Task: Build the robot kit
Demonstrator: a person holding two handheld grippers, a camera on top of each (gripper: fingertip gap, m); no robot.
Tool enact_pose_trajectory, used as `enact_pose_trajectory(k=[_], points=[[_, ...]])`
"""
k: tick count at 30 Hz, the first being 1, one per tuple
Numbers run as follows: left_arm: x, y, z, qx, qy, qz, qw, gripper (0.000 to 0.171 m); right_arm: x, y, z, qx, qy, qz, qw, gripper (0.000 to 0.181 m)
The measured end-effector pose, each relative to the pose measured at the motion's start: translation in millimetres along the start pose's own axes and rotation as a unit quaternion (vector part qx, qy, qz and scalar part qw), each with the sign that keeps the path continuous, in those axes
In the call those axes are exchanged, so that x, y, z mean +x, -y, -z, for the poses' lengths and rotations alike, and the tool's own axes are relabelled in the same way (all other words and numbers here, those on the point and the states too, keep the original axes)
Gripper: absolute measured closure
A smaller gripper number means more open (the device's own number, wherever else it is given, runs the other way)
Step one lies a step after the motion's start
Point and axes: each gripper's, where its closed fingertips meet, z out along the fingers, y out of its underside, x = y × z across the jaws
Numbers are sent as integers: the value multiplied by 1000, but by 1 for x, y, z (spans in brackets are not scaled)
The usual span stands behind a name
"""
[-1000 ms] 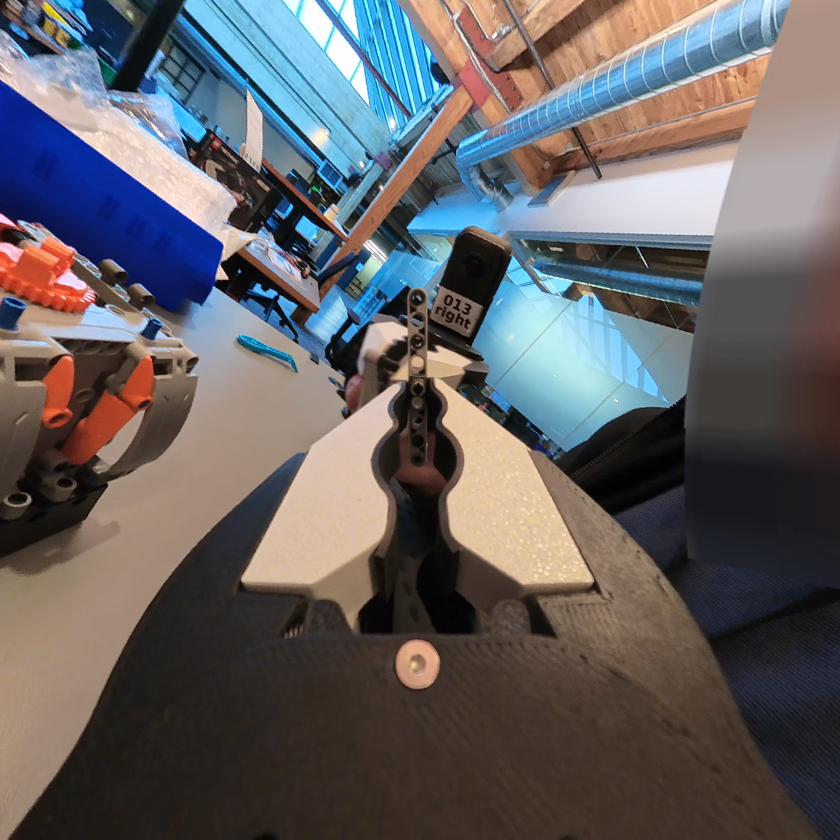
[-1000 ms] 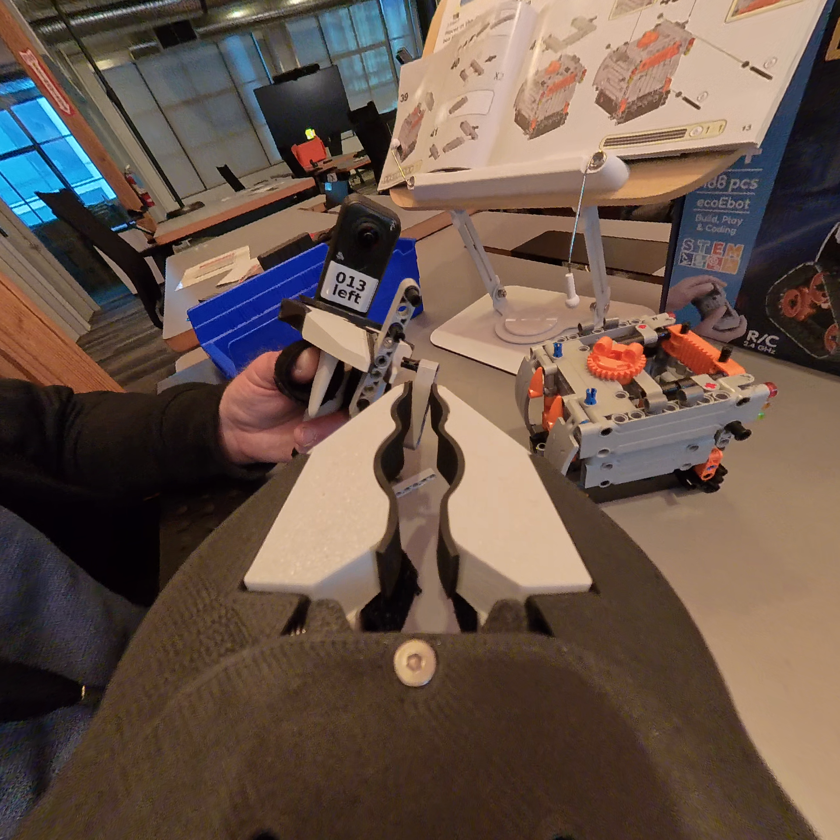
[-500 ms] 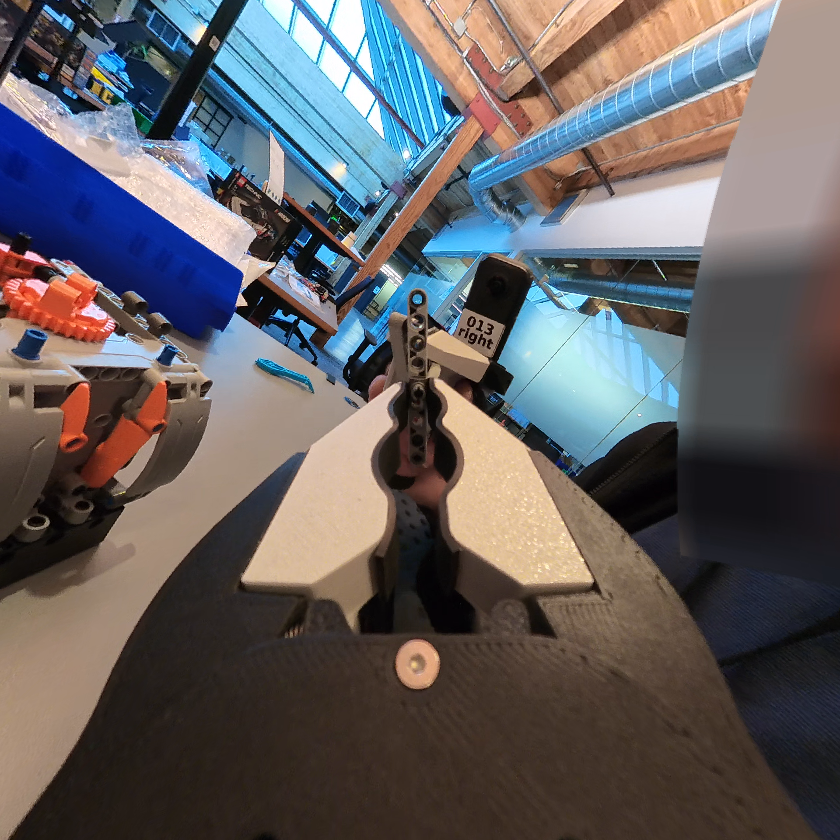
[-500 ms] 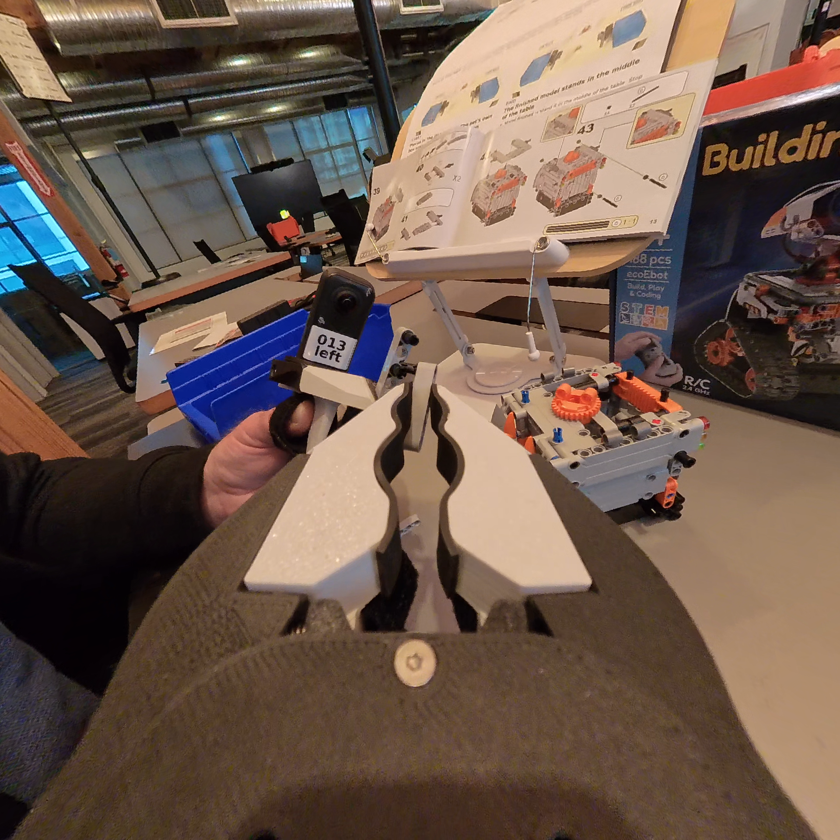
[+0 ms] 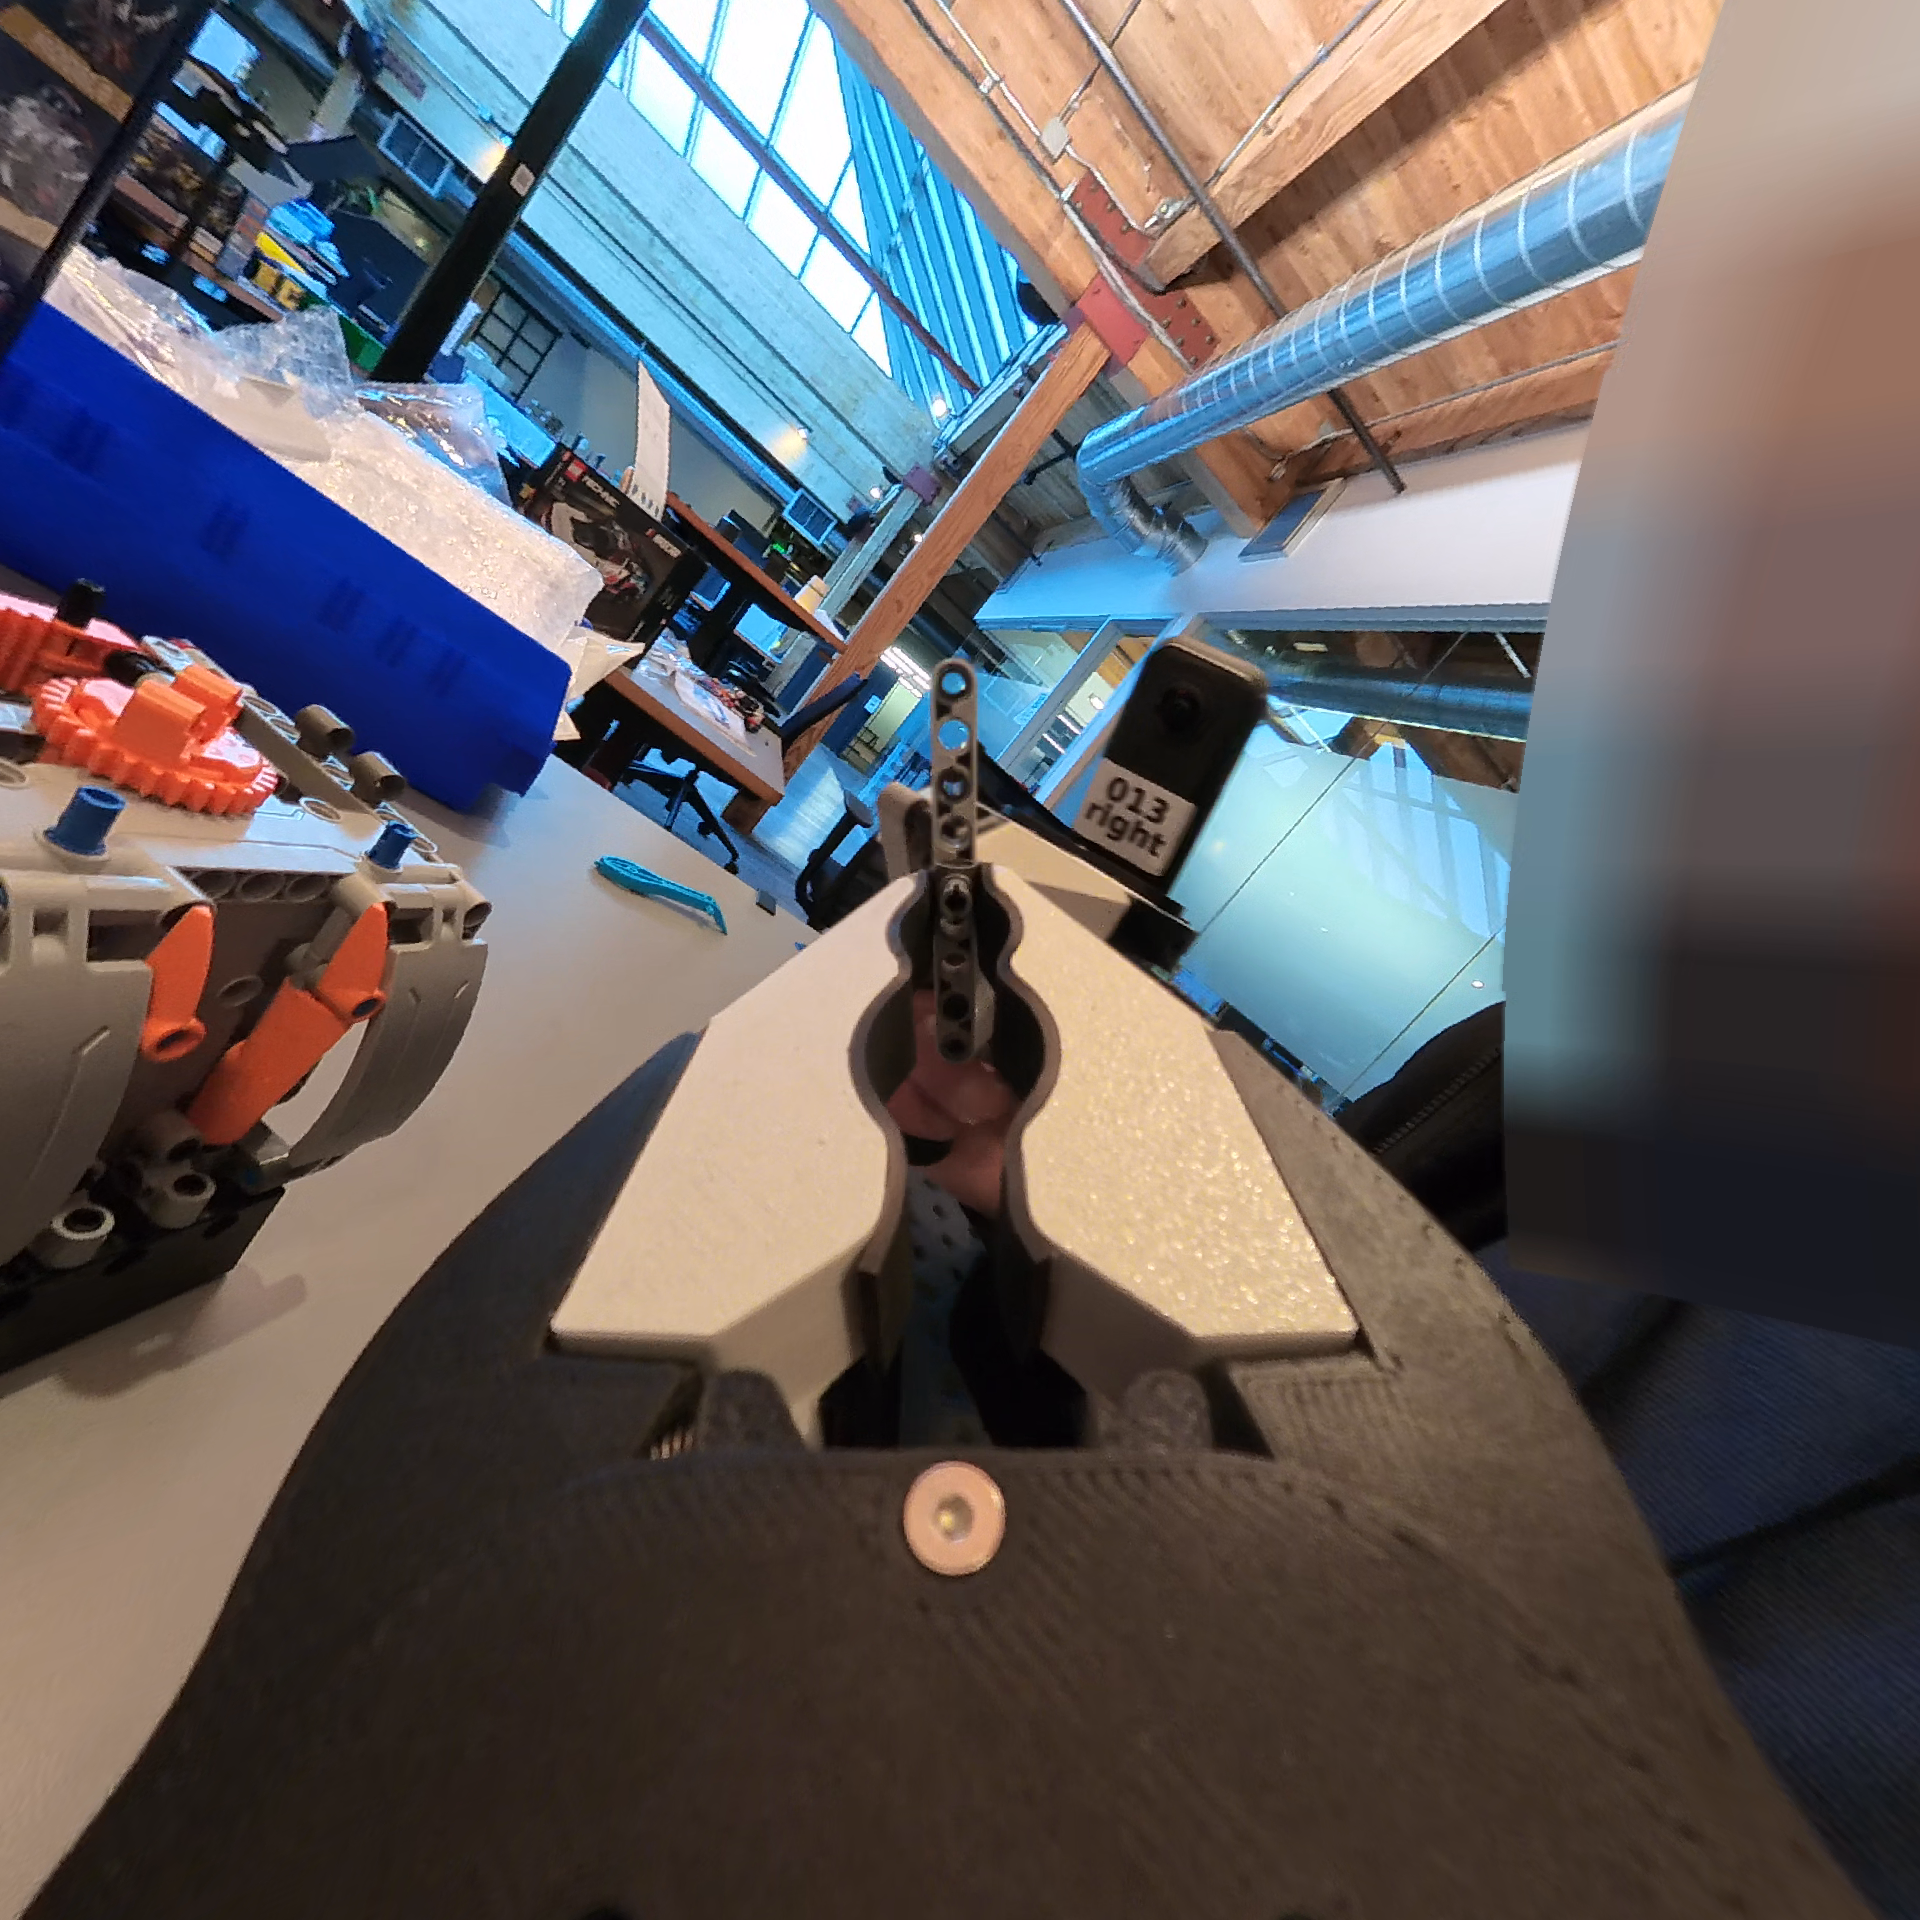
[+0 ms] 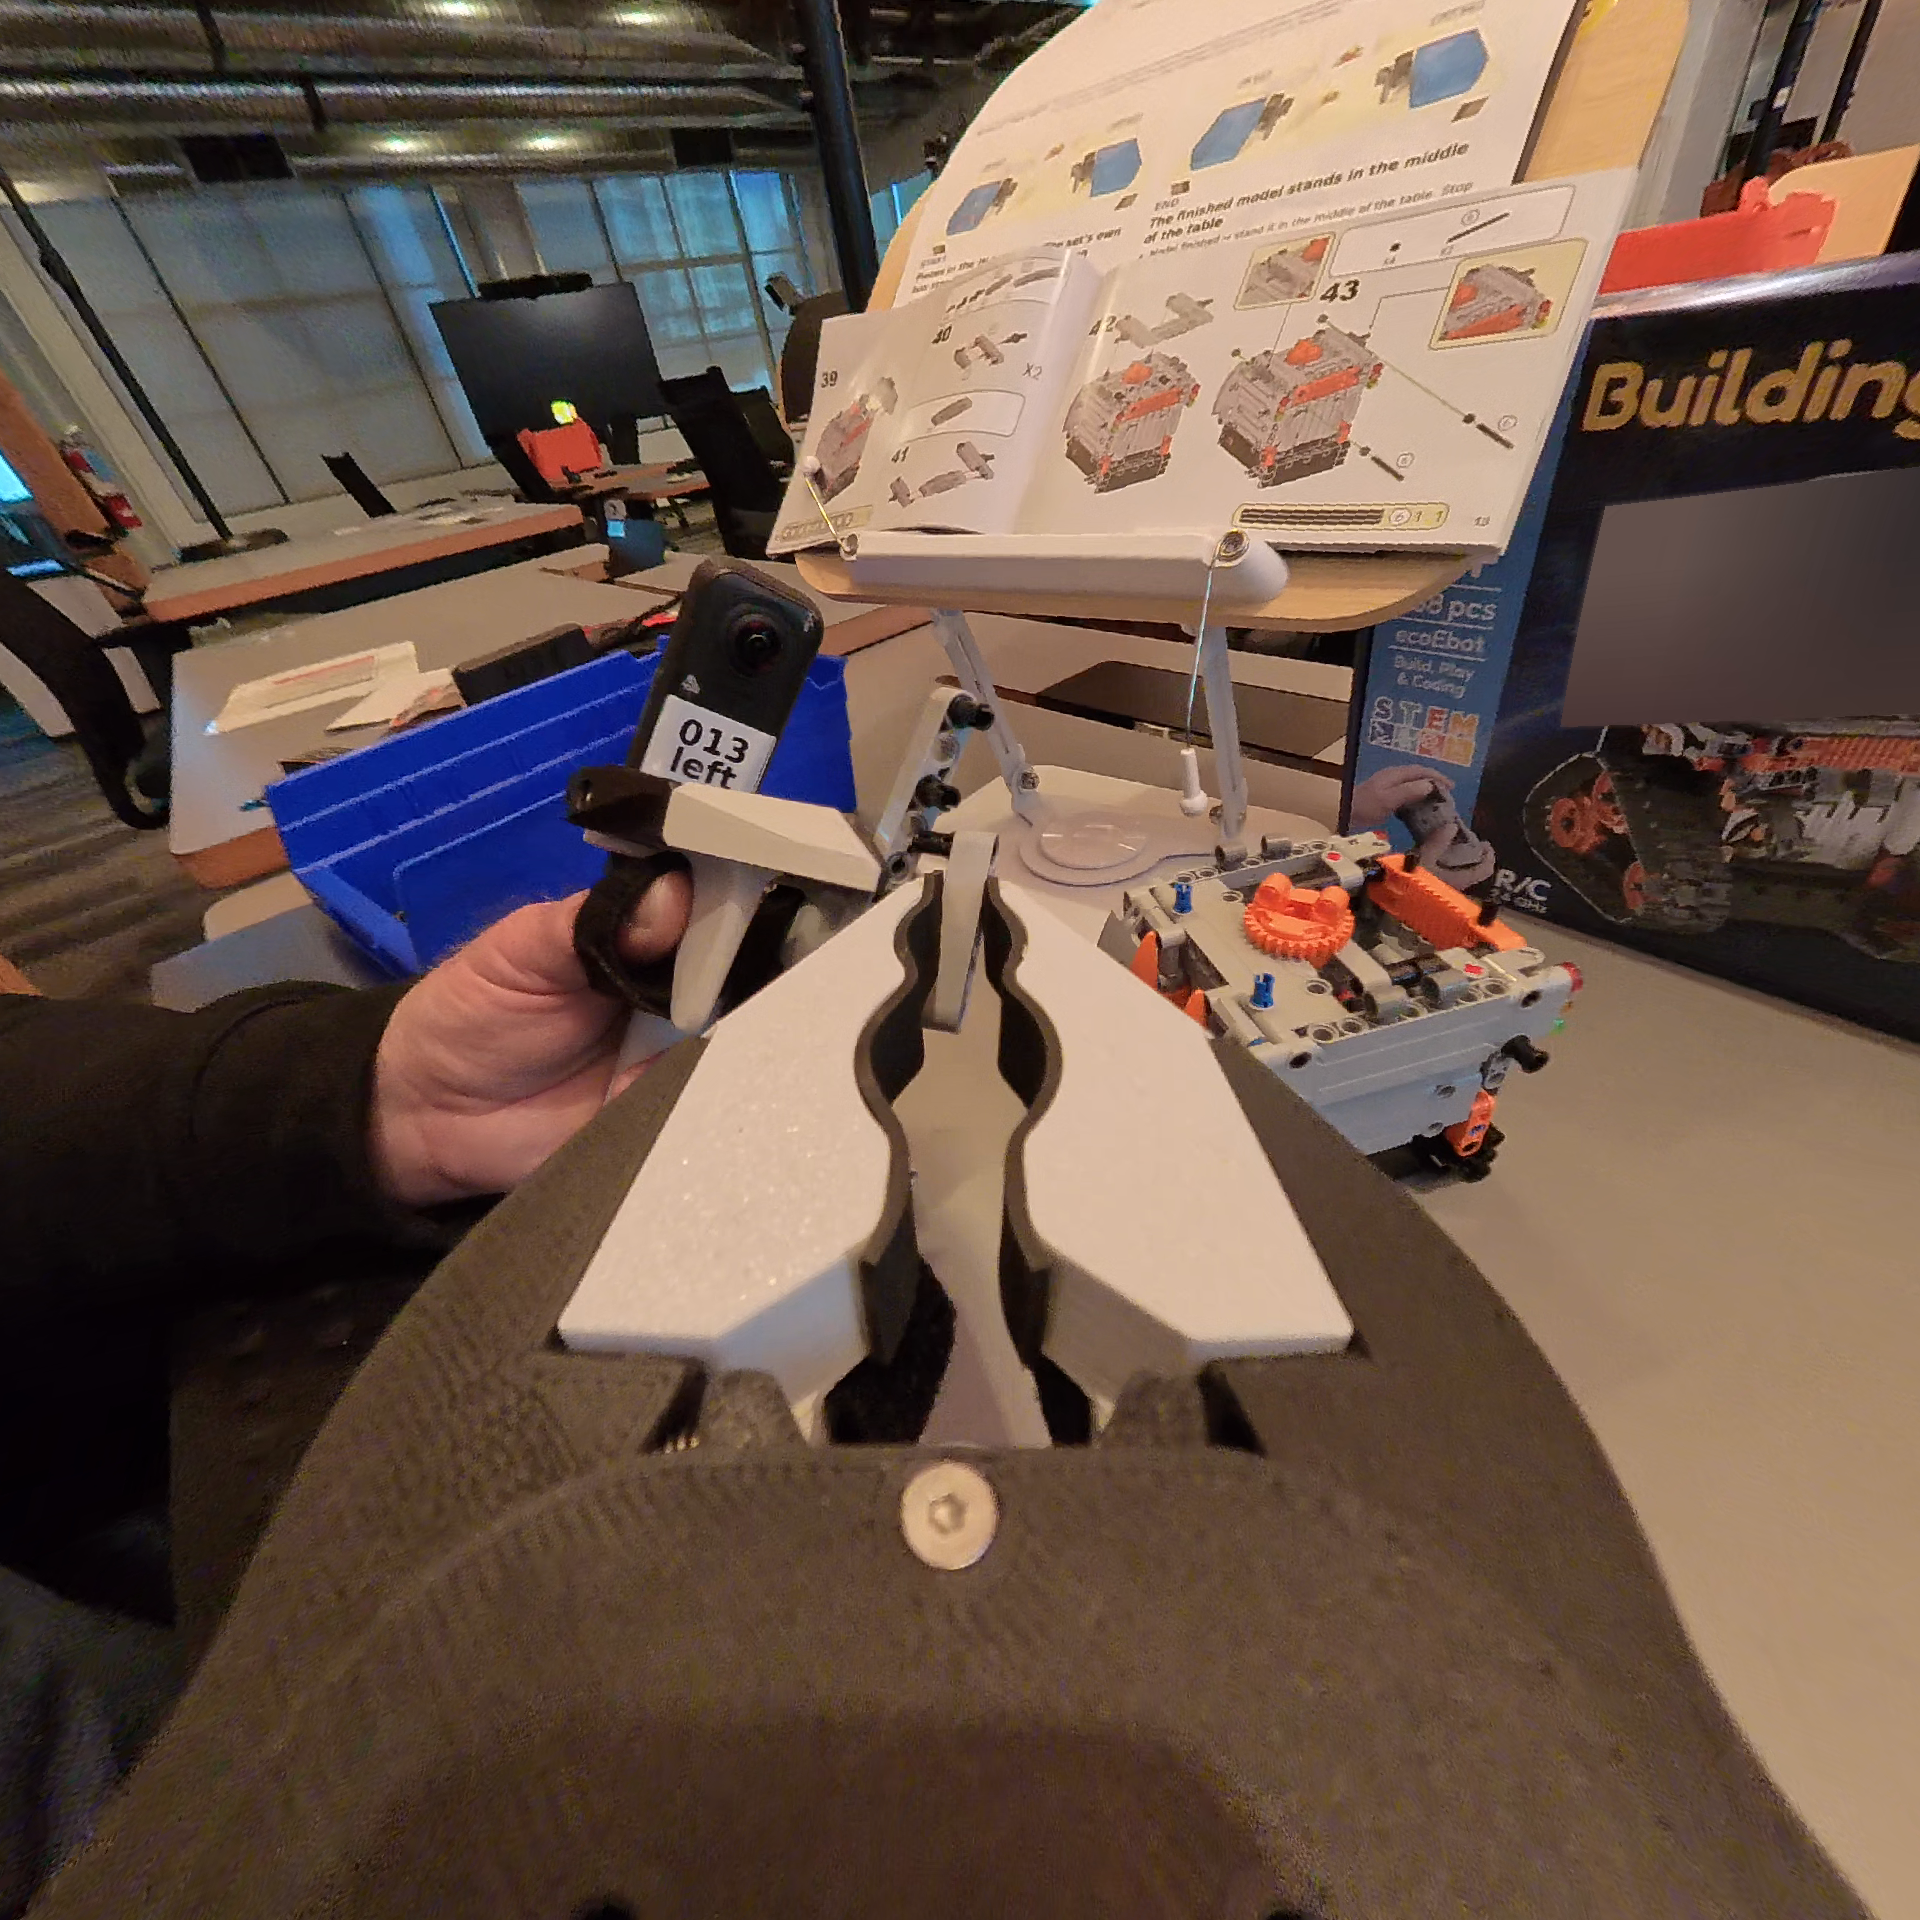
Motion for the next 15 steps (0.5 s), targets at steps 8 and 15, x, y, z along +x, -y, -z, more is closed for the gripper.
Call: enact_pose_trajectory(k=[8,15], points=[[-4,-1,-2,4,17,-1,1000,167,2,1,-2,-3,-55,63,996,177],[-3,-1,-2,-5,23,-7,1000,167,-1,2,-3,-18,-99,164,981,177]])
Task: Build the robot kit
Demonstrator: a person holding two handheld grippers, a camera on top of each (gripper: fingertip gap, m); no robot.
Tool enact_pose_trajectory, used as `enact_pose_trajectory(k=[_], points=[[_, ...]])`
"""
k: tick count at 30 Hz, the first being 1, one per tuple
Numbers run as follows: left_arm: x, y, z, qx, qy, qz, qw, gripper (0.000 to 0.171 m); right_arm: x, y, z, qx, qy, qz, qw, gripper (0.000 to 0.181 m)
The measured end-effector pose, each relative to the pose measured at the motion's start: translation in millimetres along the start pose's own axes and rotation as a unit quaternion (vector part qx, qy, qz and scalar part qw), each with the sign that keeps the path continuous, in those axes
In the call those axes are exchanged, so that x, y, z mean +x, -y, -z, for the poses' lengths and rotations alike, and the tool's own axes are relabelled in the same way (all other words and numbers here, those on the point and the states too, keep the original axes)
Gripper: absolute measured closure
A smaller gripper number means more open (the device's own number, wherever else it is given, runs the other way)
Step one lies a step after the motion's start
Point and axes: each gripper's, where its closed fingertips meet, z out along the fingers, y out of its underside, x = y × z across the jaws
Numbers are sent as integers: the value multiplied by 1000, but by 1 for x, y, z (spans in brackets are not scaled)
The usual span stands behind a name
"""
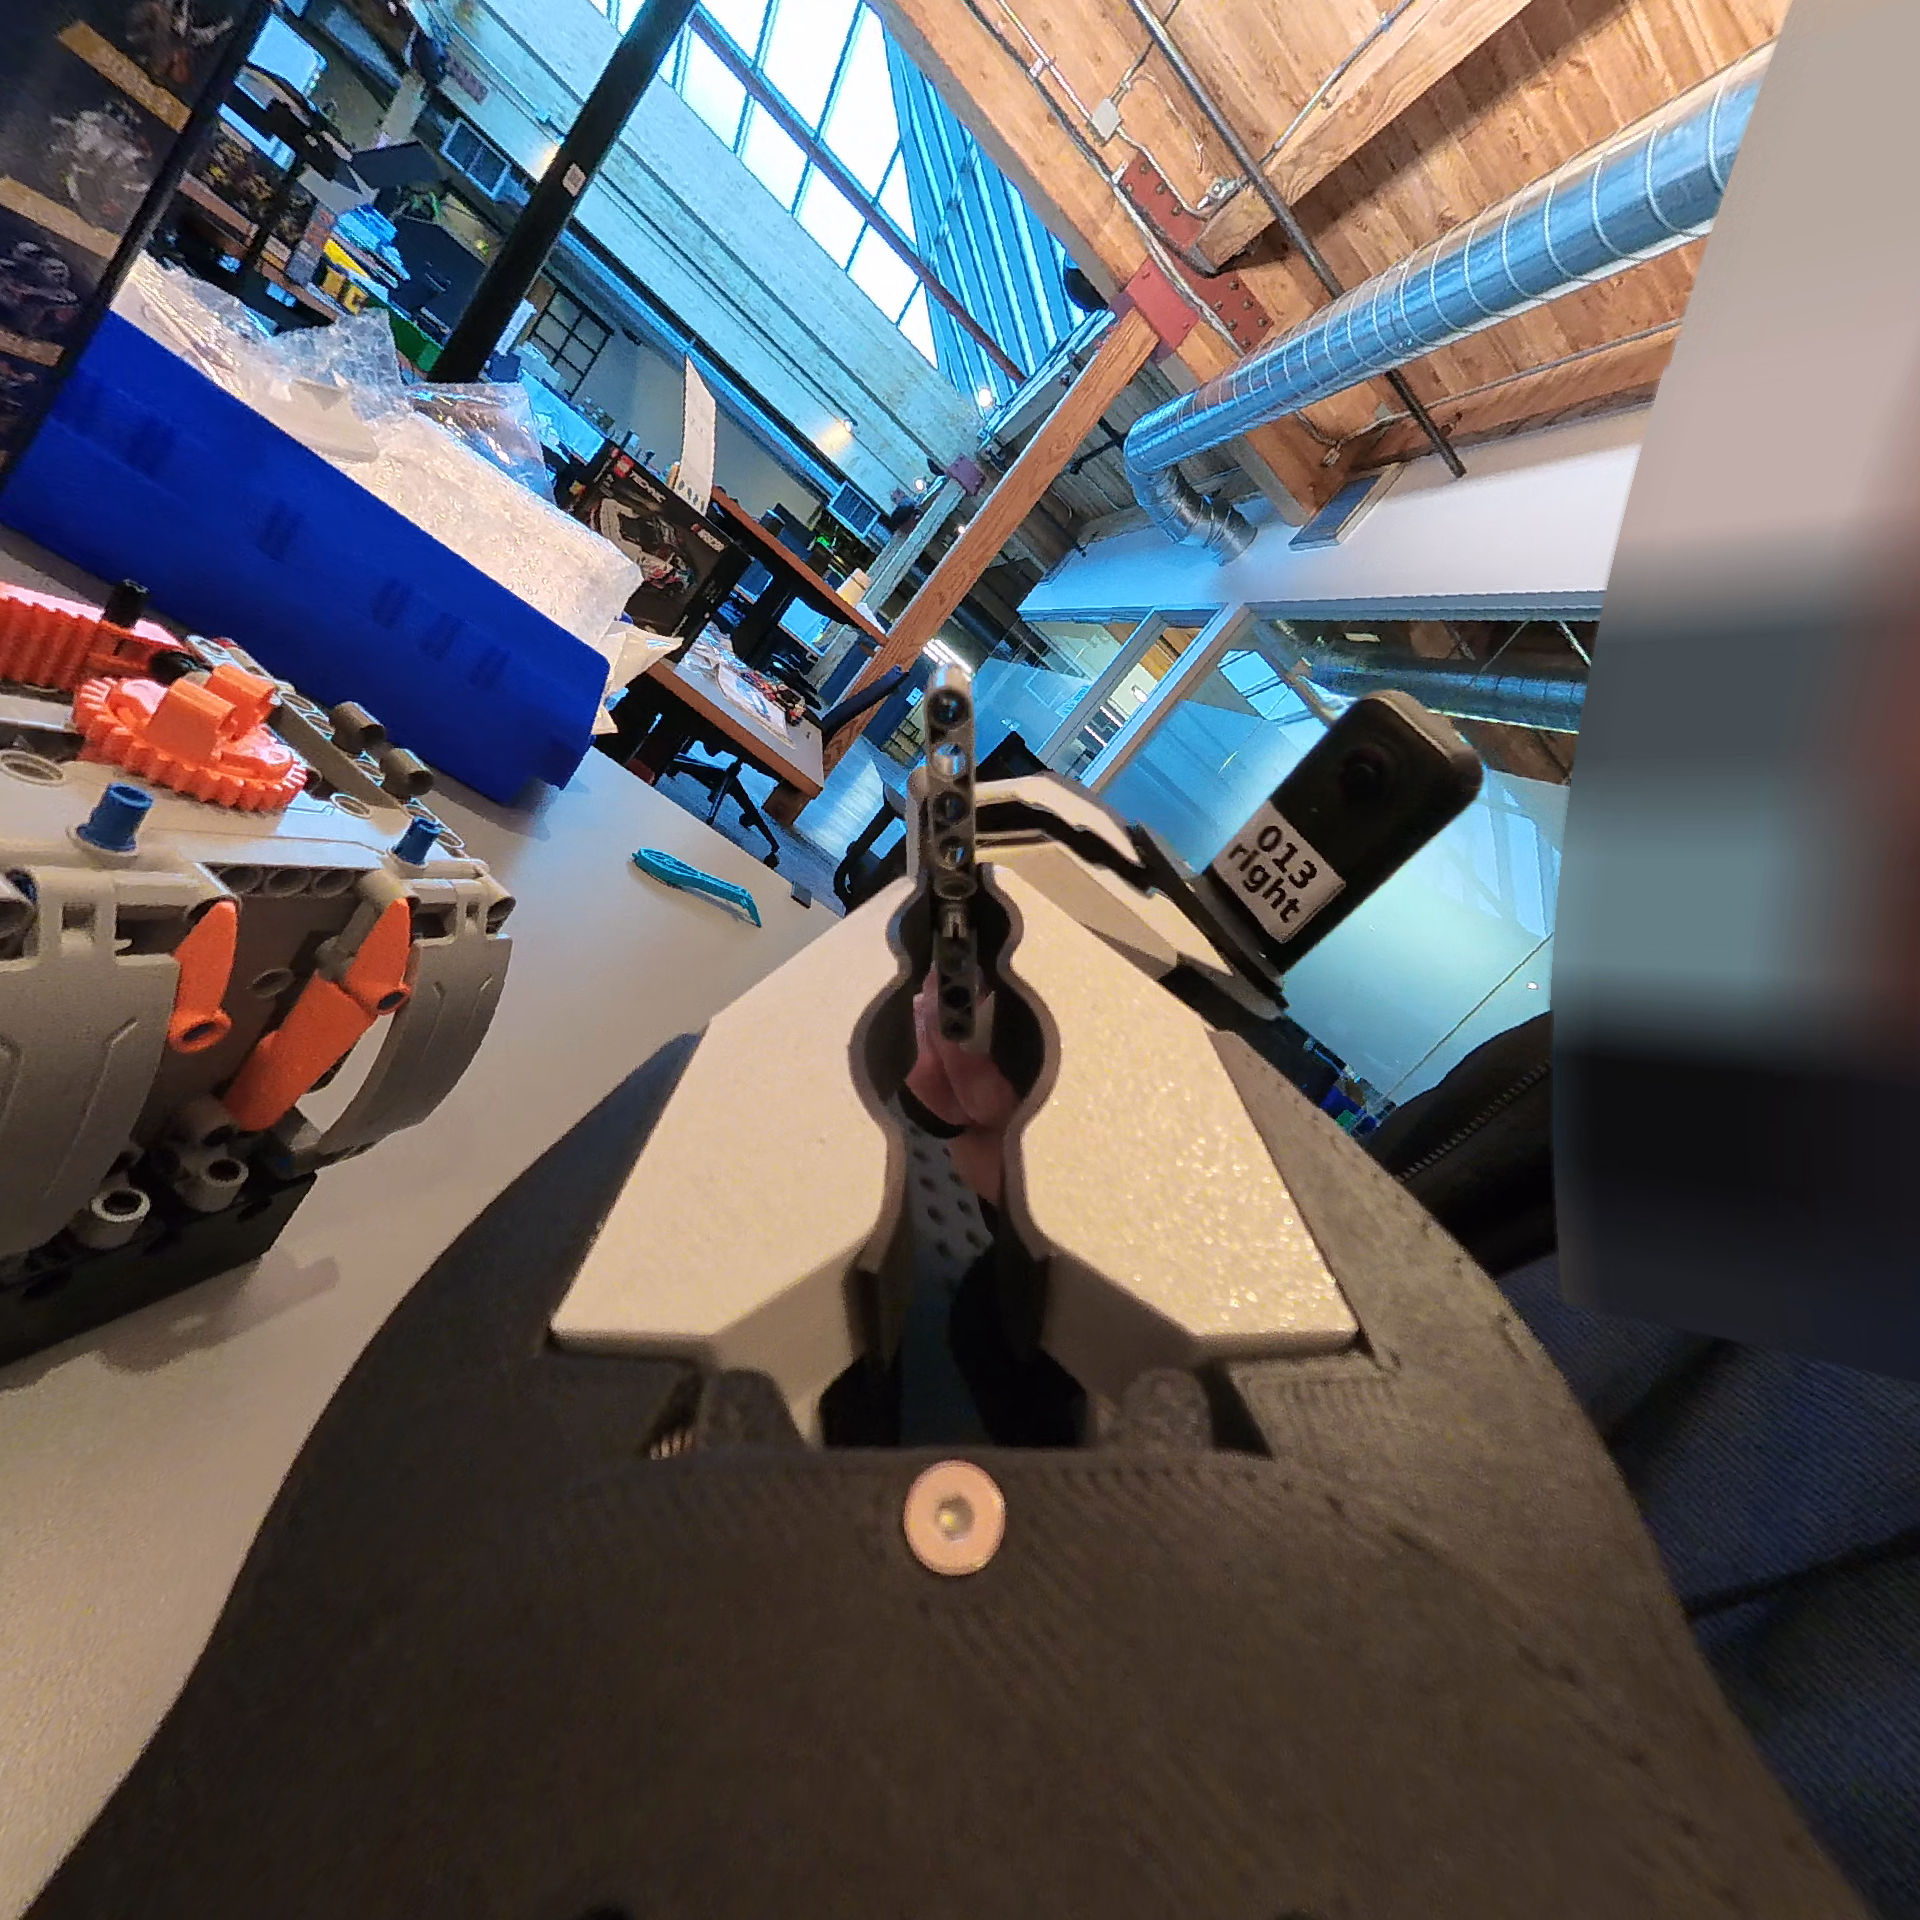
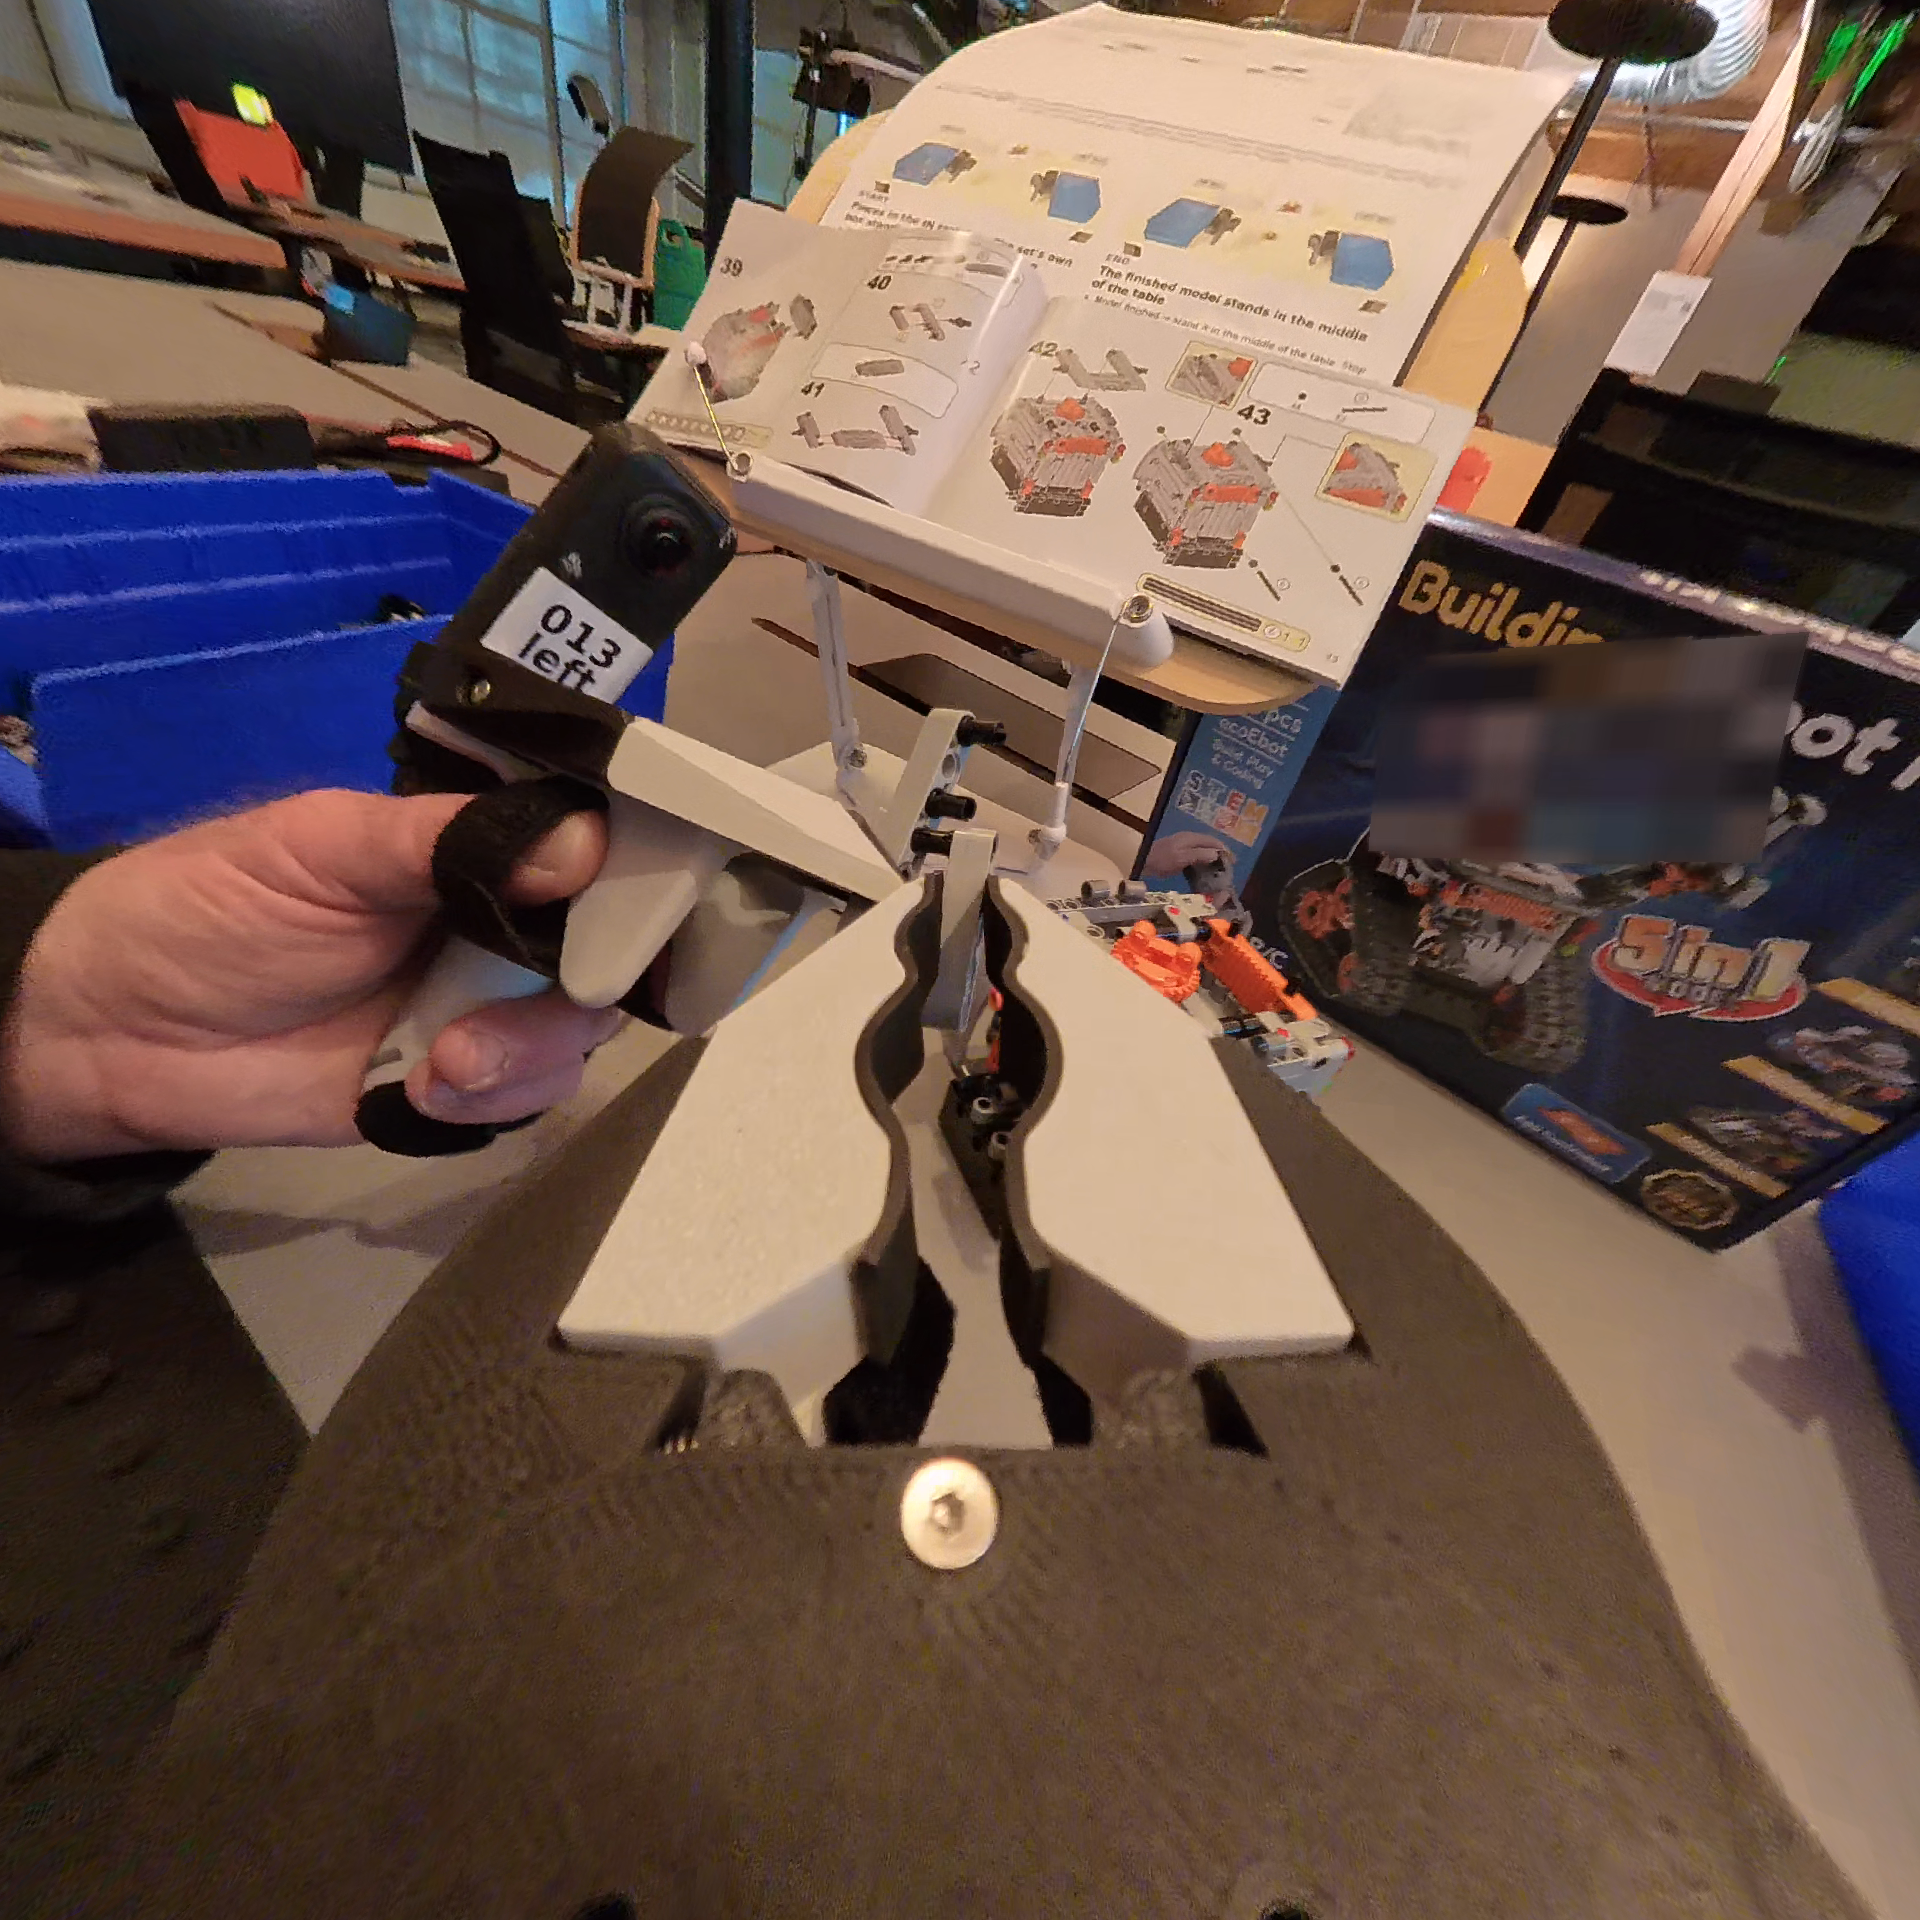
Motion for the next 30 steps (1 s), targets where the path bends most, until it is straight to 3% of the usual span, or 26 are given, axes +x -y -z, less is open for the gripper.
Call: enact_pose_trajectory(k=[7,13,17,25,30], points=[[-4,-3,2,-15,10,8,1000,167,0,-3,0,-35,-54,113,991,177],[-3,-2,3,-8,-1,26,1000,167,-1,-2,-1,-40,-68,128,989,177],[-5,1,3,6,5,14,1000,167,1,-1,-4,-36,-70,84,993,177],[-5,1,3,4,8,9,1000,167,0,-4,-6,-14,17,-45,999,177],[-4,2,2,5,0,13,1000,167,0,-3,-5,4,43,-77,996,176]])
